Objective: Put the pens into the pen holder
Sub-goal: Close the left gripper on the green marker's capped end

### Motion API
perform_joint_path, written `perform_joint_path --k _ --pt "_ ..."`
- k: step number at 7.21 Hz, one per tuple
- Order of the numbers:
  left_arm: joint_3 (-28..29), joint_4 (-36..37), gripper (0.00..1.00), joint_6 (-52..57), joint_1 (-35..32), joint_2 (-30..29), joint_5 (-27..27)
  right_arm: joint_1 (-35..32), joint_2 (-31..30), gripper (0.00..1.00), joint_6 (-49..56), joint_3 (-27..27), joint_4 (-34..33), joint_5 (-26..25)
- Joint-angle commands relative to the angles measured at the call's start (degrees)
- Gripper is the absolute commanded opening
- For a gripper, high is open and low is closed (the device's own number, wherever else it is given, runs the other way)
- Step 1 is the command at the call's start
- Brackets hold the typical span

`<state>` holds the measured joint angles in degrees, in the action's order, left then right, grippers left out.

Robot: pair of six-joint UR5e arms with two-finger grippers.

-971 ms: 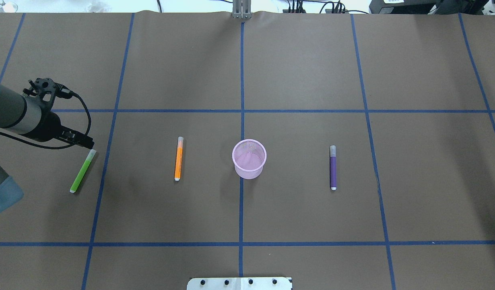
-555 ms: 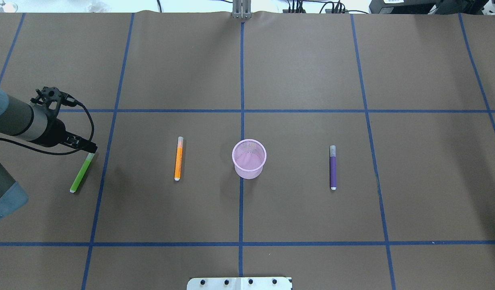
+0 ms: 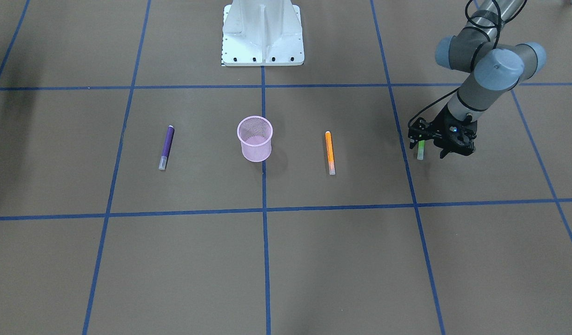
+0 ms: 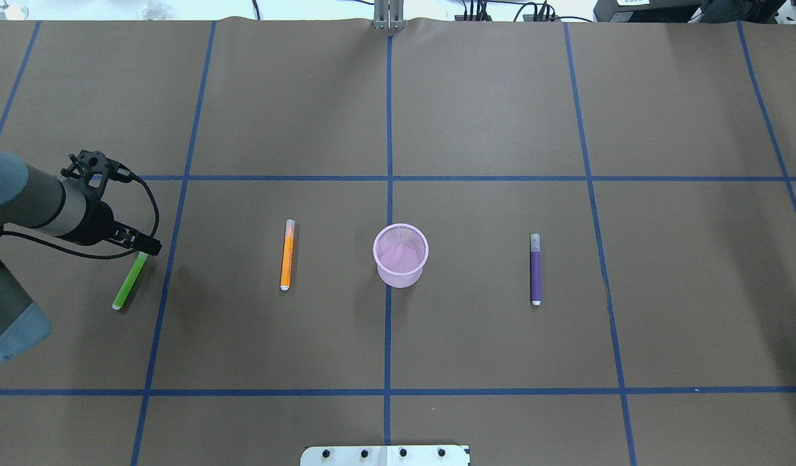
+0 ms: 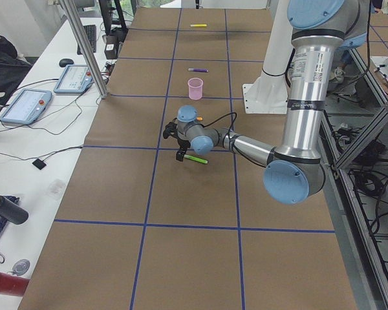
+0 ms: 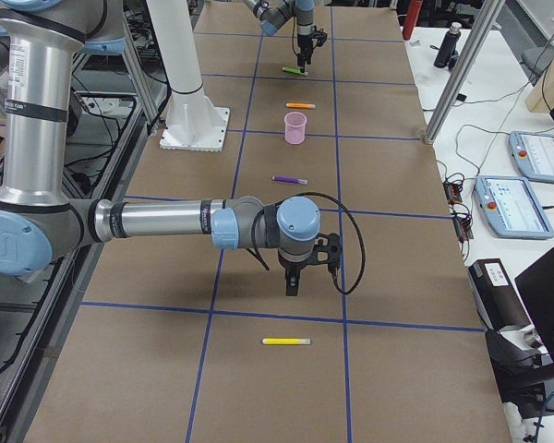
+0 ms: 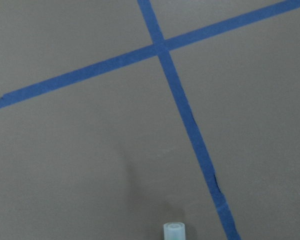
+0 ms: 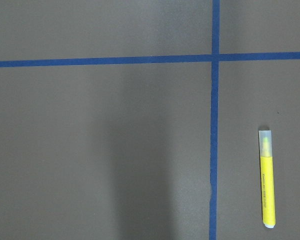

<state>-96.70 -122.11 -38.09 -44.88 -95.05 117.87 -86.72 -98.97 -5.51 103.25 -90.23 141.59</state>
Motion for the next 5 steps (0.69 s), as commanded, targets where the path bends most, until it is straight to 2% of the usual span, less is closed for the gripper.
perform_joint_path --k 1,3,5 --pt "0.2 0.3 0.99 0.4 0.2 -0.3 0.1 0.1 0.0 1.0 0.0 -0.1 0.0 0.0" --pt "0.3 0.4 0.99 0.6 0.3 0.3 0.1 0.1 0.1 1.0 0.0 -0.1 0.0 0.0" --pt "0.3 0.6 0.93 0.6 0.4 0.6 0.1 0.1 0.2 1.0 0.0 -0.1 0.0 0.0"
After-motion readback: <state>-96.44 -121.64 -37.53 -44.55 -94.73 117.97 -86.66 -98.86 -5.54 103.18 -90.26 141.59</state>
